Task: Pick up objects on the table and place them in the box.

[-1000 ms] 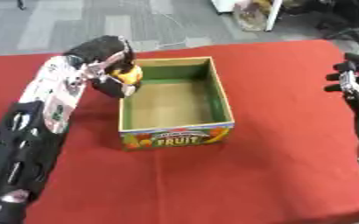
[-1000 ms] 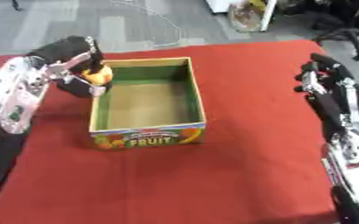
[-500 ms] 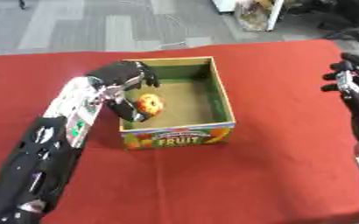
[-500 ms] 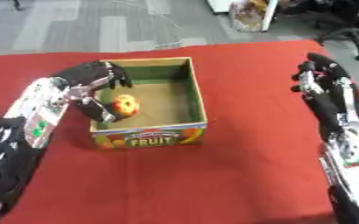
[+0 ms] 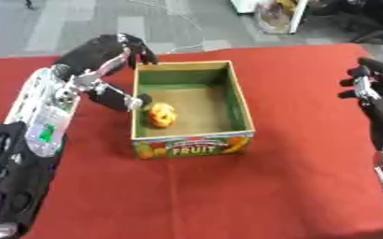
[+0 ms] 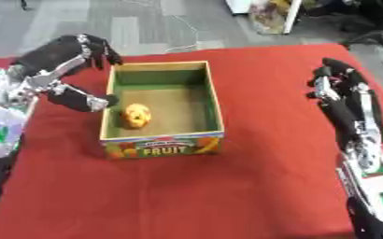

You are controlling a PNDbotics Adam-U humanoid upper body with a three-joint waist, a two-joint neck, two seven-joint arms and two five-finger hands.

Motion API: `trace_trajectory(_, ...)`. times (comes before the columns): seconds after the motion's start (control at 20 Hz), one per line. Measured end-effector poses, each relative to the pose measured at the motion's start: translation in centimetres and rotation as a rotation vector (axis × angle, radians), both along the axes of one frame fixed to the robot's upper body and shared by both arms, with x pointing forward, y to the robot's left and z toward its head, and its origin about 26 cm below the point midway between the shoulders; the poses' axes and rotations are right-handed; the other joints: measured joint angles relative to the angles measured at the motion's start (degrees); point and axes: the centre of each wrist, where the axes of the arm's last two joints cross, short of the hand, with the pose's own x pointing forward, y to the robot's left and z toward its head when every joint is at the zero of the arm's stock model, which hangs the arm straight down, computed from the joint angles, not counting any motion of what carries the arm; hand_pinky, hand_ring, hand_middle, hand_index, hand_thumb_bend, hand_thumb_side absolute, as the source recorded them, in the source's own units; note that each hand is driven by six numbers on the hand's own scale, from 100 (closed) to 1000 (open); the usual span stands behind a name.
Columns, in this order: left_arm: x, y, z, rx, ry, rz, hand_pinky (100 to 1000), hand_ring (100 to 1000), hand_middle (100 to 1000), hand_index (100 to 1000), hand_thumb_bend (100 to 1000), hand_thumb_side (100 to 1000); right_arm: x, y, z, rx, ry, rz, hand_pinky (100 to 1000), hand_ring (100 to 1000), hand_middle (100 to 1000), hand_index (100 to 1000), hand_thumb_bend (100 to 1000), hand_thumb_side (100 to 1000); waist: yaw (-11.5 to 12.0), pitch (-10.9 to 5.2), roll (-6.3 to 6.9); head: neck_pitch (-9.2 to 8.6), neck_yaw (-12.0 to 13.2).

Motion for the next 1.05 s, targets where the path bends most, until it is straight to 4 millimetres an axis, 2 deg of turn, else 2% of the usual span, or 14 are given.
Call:
trace_trajectory(0.25, -1.8, 3.9, 0.1, -0.158, 0.003, 0.042, 523, 535, 576, 703, 422, 100, -0.1, -0.1, -0.2, 0.000, 0.003, -0.004, 539, 625, 629, 794, 101, 418, 0.9, 0.01, 0.15, 0.01, -0.6)
trace_trajectory(0.4, -2.5, 6.3, -1.1, -0.302, 0.039, 0.059, 506, 526, 564, 679, 417, 100, -0.1, -0.1, -0.2, 0.000, 0.004, -0.004, 539, 626, 630, 794, 103, 418, 1.3, 0.04, 0.27, 0.00, -1.0)
trace_trajectory(0.6, -3.2, 9.1, -3.7, -0.501, 0.097, 0.105, 488, 512, 547, 662, 405, 100, -0.1, -0.1, -0.2, 0.000, 0.004, -0.003, 539, 626, 630, 794, 101, 418, 1.6, 0.42, 0.29, -0.02, -1.5)
trace_trajectory(0.8, -4.0, 11.0, -4.9, -0.647, 0.105, 0.154, 474, 498, 529, 654, 401, 100, -0.1, -0.1, -0.2, -0.002, 0.005, -0.001, 539, 626, 630, 795, 102, 418, 2.0, 0.43, 0.28, -0.02, -1.6)
trace_trajectory(1.05, -4.6, 12.3, -6.2, -0.751, 0.112, 0.216, 471, 498, 528, 654, 398, 100, 0.1, 0.1, 0.0, -0.005, 0.001, 0.009, 539, 626, 630, 795, 102, 418, 2.3, 0.68, 0.24, -0.05, -1.9)
